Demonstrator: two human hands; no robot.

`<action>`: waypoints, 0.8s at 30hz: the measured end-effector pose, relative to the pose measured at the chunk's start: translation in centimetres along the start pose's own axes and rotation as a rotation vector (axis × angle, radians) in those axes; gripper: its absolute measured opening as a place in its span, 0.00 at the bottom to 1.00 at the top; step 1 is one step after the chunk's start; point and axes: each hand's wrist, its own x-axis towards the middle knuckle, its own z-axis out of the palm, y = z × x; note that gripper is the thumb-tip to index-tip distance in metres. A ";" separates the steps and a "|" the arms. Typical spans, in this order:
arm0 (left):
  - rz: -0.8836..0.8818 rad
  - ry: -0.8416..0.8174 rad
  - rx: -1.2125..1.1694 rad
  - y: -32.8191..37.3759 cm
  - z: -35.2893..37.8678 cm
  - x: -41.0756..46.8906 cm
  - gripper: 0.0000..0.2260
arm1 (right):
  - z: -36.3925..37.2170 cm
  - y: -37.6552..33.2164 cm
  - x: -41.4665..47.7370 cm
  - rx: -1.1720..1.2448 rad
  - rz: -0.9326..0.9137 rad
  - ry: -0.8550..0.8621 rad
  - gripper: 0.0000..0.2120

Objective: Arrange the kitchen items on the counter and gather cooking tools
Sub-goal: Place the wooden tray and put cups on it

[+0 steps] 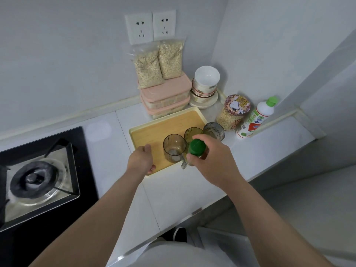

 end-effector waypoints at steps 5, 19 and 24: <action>0.031 0.104 -0.029 -2.5 -3.7 -0.6 0.13 | 3.1 -2.6 1.5 -0.013 -0.125 -0.204 0.19; 0.203 0.193 0.143 -9.4 -9.1 -4.0 0.08 | 14.7 -4.9 6.4 -0.586 -0.196 -0.411 0.11; 0.247 0.192 0.131 -9.9 -10.0 -4.6 0.09 | 16.1 -5.1 6.7 -0.609 -0.190 -0.403 0.11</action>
